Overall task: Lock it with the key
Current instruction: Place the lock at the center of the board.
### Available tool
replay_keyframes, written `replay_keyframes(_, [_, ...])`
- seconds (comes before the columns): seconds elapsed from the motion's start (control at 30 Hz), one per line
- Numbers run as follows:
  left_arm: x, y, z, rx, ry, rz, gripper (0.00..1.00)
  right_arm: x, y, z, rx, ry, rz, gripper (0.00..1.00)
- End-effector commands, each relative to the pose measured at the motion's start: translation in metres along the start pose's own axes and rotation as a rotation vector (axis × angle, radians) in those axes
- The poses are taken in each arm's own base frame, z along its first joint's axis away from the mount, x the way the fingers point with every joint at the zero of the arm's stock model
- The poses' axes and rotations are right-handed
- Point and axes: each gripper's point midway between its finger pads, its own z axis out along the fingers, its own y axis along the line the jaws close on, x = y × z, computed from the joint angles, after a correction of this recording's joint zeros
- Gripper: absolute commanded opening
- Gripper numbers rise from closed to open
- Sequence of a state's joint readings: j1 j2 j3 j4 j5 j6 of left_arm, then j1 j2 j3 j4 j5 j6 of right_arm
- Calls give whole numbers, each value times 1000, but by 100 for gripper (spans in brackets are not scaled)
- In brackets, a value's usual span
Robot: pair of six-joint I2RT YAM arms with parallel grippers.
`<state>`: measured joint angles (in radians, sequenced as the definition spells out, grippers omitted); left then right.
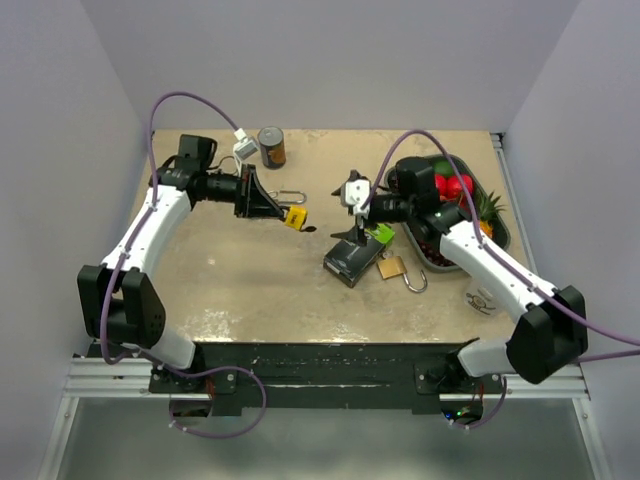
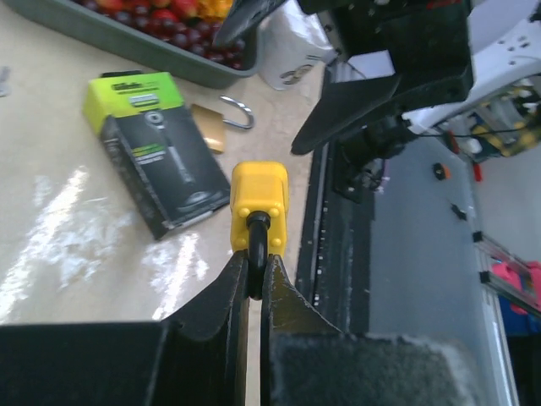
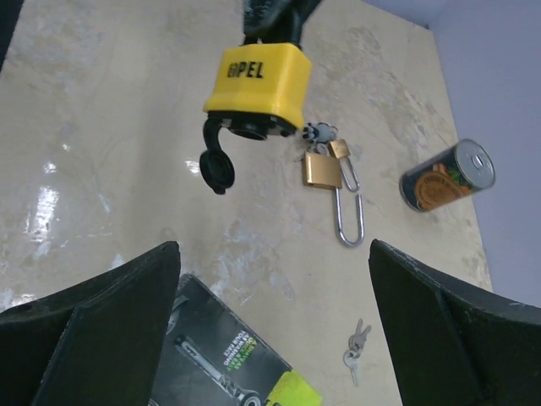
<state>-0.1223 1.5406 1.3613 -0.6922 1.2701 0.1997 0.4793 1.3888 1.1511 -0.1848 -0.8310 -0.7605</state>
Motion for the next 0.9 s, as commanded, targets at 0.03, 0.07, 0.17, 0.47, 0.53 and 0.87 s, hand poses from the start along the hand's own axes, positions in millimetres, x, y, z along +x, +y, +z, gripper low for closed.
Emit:
replay_keyframes(0.03, [-9,-61,-1,235,-38,47,0,-31,37,5,-60,-65,-237,94])
replay_keyframes(0.07, [-6,-65,1,248,-30,39,0,-34,40,5,-46,-60,-258,94])
replay_keyframes(0.17, [0,-75,4,273,-17,37,0,-48,50,9,-42,-88,-307,94])
replay_keyframes(0.47, [9,-93,6,304,-4,41,0,-40,65,13,-43,-46,-401,87])
replay_keyframes(0.53, [10,-94,6,304,-2,38,0,-36,65,12,-43,-32,-436,86])
replay_keyframes(0.87, [16,-95,8,306,7,23,0,-52,58,9,-10,-73,-451,70])
